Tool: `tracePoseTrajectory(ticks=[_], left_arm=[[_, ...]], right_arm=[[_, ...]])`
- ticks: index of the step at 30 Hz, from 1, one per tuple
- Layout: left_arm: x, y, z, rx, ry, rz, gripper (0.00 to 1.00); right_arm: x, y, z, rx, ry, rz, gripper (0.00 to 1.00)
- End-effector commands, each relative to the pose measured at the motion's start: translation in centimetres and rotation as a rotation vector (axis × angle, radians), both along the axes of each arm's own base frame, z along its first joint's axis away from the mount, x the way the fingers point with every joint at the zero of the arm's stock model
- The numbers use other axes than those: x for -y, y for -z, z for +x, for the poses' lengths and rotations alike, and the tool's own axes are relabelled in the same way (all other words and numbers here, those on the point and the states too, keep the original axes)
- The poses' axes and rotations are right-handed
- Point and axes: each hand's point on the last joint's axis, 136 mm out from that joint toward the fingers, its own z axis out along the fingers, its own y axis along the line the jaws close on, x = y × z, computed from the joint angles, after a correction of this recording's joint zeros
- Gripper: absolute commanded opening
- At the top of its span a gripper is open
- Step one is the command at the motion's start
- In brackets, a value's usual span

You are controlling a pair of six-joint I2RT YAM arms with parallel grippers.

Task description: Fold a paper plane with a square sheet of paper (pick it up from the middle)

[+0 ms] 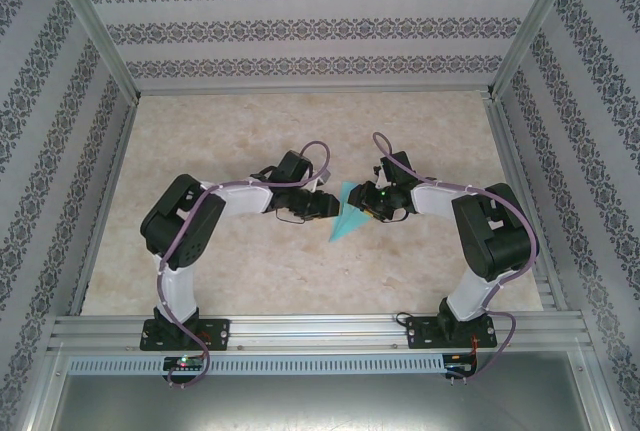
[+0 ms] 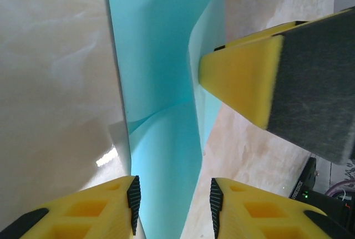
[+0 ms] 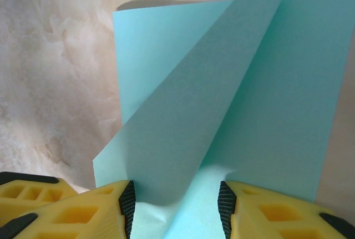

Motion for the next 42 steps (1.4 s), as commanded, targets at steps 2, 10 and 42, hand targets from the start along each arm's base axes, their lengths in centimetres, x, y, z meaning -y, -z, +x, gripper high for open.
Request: tracePoseTrajectory(ticks=[2, 10, 42], left_arm=[[1.5, -0.4, 0.4, 0.003, 0.031, -0.038, 0.41], [2.8, 0.0, 0.3, -0.002, 0.069, -0.040, 0.35], [3.4, 2.0, -0.1, 0.057, 0.117, 0.021, 0.21]], right_arm=[[1.9, 3.5, -2.2, -0.110, 0.018, -0.113, 0.47], [1.8, 3.6, -2.1, -0.113, 0.020, -0.109, 0.47], [0.3, 1.7, -1.3, -0.069, 0.012, 0.061, 0.49]])
